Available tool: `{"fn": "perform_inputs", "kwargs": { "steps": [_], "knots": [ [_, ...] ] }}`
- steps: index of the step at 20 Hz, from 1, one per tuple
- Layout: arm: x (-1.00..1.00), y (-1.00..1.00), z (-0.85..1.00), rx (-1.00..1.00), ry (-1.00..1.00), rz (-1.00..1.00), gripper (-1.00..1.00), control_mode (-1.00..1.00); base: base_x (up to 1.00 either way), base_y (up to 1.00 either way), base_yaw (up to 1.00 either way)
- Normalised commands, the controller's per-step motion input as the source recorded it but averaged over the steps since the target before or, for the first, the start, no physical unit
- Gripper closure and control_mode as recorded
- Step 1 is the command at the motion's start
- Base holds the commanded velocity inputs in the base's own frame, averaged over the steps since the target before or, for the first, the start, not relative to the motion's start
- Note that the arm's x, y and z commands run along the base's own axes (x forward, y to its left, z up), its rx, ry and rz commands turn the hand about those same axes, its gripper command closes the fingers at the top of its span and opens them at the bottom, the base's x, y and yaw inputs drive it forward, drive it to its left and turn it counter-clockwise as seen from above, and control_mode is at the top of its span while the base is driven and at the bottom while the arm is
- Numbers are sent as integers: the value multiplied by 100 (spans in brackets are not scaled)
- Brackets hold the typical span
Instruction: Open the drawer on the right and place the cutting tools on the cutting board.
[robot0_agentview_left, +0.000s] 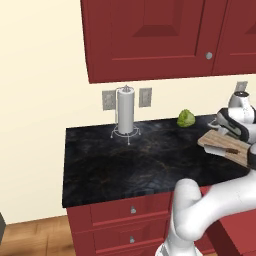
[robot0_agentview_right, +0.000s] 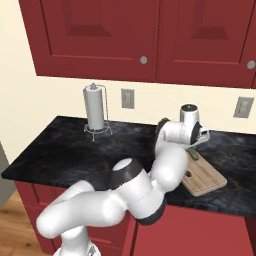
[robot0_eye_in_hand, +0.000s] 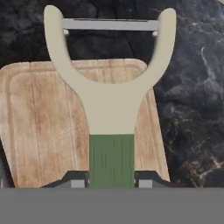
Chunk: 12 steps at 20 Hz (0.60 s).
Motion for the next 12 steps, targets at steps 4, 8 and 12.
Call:
{"fn": "perform_inputs", "kwargs": {
  "steps": [4,8,12],
  "knots": [
    [14,-22,-23,-2,0,4,-100,-100,0,0,0],
    [0,-1,0,0,0,0,-100,-100,0,0,0],
    [-44,-11,8,1,-4,0,-100,-100,0,0,0]
  ]
}}
